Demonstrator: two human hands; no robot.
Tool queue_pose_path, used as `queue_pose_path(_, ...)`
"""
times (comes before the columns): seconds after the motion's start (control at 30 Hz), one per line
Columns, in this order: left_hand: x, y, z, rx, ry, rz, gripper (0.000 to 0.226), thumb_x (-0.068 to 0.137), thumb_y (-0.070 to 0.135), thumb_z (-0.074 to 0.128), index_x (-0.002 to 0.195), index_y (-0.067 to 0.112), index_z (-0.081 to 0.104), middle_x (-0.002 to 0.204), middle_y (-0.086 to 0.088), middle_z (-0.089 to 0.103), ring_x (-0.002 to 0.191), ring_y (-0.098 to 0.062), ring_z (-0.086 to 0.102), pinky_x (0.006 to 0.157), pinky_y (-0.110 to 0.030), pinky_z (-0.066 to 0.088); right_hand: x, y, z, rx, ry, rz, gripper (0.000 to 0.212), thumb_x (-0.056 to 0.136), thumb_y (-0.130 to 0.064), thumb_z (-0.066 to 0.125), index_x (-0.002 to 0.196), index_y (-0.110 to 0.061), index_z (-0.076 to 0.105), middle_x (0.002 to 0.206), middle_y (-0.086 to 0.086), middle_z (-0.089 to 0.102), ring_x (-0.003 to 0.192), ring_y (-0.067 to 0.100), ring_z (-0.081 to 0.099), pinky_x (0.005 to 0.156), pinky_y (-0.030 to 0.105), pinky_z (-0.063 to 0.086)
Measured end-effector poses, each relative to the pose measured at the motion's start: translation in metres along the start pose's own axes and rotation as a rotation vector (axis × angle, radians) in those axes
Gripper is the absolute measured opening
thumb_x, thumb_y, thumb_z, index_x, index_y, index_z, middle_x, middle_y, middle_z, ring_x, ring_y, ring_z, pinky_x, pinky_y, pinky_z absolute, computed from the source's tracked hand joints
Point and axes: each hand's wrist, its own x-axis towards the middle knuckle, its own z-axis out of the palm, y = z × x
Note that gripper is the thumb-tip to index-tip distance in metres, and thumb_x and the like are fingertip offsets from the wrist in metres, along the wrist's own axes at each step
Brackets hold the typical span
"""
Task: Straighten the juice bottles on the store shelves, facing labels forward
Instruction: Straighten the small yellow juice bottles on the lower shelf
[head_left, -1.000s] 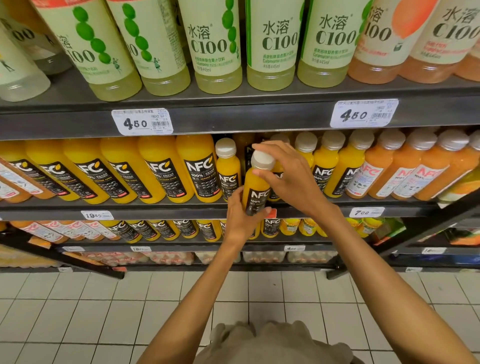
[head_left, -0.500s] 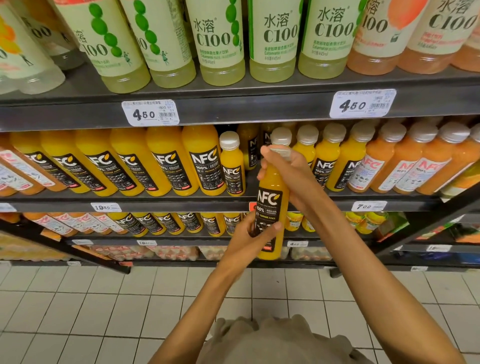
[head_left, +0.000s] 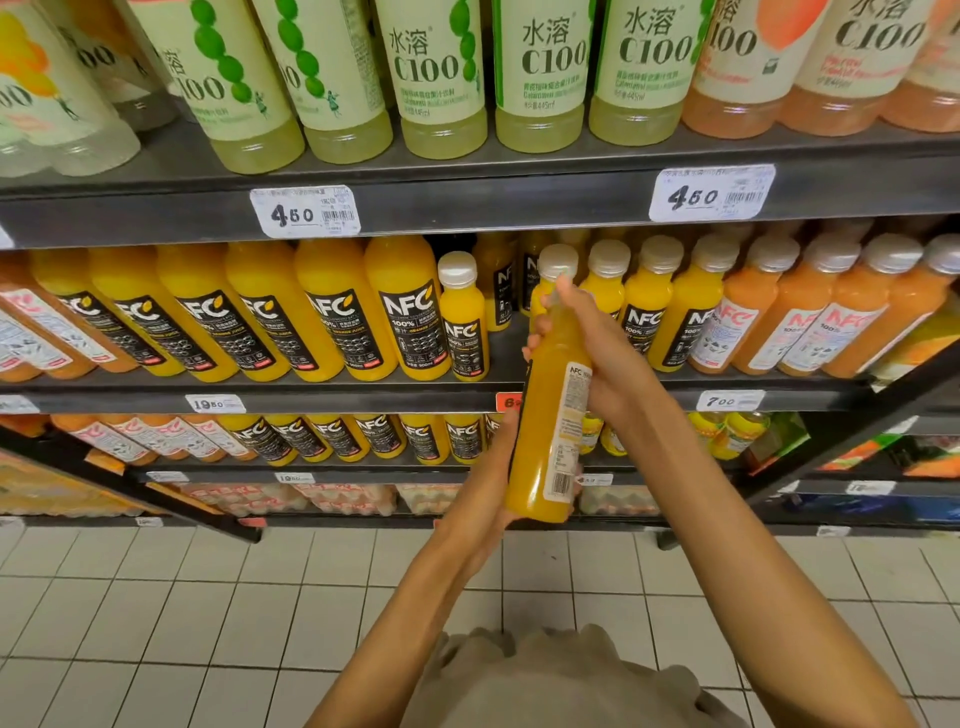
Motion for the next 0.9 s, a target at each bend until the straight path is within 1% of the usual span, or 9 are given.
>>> queue_pose_path(0.1, -0.006, 0.009, 0.008, 0.220, 0.116, 0.102, 0.049, 0.076, 0.065, 0.040, 0.113, 0.039, 0.056, 0.119, 0.000, 0.067, 0.108, -0.015, 0.064, 0.094, -0.038, 0.051, -0.002, -0.002, -0.002, -0.206, 0.070, -0.029, 0.028, 0.089, -0.044, 0.059, 0.095, -0.016, 0.058, 0.074, 0.001, 0.066, 0.071, 0.016, 0.068, 0.069, 0.031, 0.056)
queue_pose_path(0.17, -0.010, 0.011, 0.014, 0.224, 0.117, 0.083, 0.053, 0.073, 0.062, 0.048, 0.114, 0.032, 0.058, 0.108, -0.003, 0.071, 0.097, -0.016, 0.068, 0.089, -0.037, 0.054, -0.002, -0.002, -0.002, -0.198, 0.056, 0.033, 0.033, 0.090, -0.047, 0.055, 0.102, -0.016, 0.058, 0.077, 0.002, 0.070, 0.078, 0.017, 0.071, 0.063, 0.029, 0.057)
queue_pose_path(0.27, -0.021, 0.018, 0.021, -0.149, -0.056, -0.100, 0.054, 0.077, 0.056, 0.055, 0.106, 0.011, 0.062, 0.082, -0.011, 0.069, 0.068, -0.019, 0.068, 0.062, -0.032, 0.058, 0.000, 0.003, -0.004, -0.017, 0.024, 0.150, 0.032, 0.091, -0.041, 0.056, 0.102, -0.011, 0.056, 0.072, 0.003, 0.068, 0.078, 0.020, 0.072, 0.065, 0.032, 0.059)
queue_pose_path(0.33, -0.026, 0.022, 0.024, -0.464, -0.187, -0.228, 0.057, 0.081, 0.052, 0.055, 0.110, 0.004, 0.059, 0.085, -0.014, 0.065, 0.067, -0.022, 0.067, 0.062, -0.032, 0.058, -0.001, 0.013, -0.007, 0.125, 0.038, 0.228, 0.028, 0.090, -0.035, 0.059, 0.103, -0.010, 0.054, 0.070, 0.005, 0.065, 0.073, 0.019, 0.072, 0.065, 0.031, 0.059)
queue_pose_path(0.4, -0.029, 0.024, 0.027, -0.696, -0.212, -0.293, 0.057, 0.079, 0.046, 0.062, 0.117, 0.004, 0.057, 0.091, -0.016, 0.063, 0.071, -0.024, 0.067, 0.066, -0.035, 0.060, -0.002, 0.026, -0.010, 0.214, 0.102, 0.338, 0.031, 0.089, -0.033, 0.063, 0.105, -0.009, 0.053, 0.069, 0.008, 0.066, 0.064, 0.020, 0.071, 0.057, 0.030, 0.058)
queue_pose_path(0.63, -0.026, 0.019, 0.028, -0.818, -0.099, -0.325, 0.054, 0.077, 0.041, 0.068, 0.116, 0.004, 0.062, 0.098, -0.017, 0.066, 0.074, -0.026, 0.068, 0.069, -0.037, 0.060, -0.009, 0.039, -0.017, 0.102, 0.102, 0.570, 0.023, 0.094, -0.031, 0.054, 0.098, -0.008, 0.052, 0.060, 0.013, 0.068, 0.049, 0.022, 0.067, 0.040, 0.030, 0.052)
queue_pose_path(0.77, -0.025, 0.003, 0.032, -0.637, -0.036, -0.277, 0.048, 0.076, 0.040, 0.068, 0.109, 0.005, 0.065, 0.095, -0.017, 0.067, 0.084, -0.029, 0.067, 0.076, -0.041, 0.058, -0.001, 0.015, -0.010, -0.023, 0.035, 0.312, 0.019, 0.093, -0.027, 0.056, 0.089, -0.009, 0.054, 0.074, 0.008, 0.062, 0.059, 0.016, 0.066, 0.056, 0.025, 0.056)
queue_pose_path(0.83, -0.021, -0.007, 0.033, -0.357, 0.130, -0.098, 0.050, 0.073, 0.045, 0.066, 0.113, 0.017, 0.062, 0.101, -0.009, 0.071, 0.095, -0.025, 0.067, 0.082, -0.039, 0.056, -0.002, -0.001, -0.007, -0.146, -0.010, 0.082, 0.014, 0.092, -0.025, 0.058, 0.098, -0.012, 0.055, 0.079, 0.005, 0.060, 0.065, 0.016, 0.067, 0.063, 0.028, 0.057)
queue_pose_path(0.9, -0.020, -0.008, 0.035, 0.026, 0.263, 0.090, 0.049, 0.067, 0.052, 0.064, 0.111, 0.032, 0.055, 0.105, 0.005, 0.069, 0.099, -0.011, 0.066, 0.077, -0.024, 0.055, -0.008, -0.009, -0.003, -0.216, -0.021, -0.089, 0.022, 0.092, -0.025, 0.060, 0.108, -0.012, 0.054, 0.081, 0.002, 0.063, 0.071, 0.017, 0.068, 0.066, 0.030, 0.056)
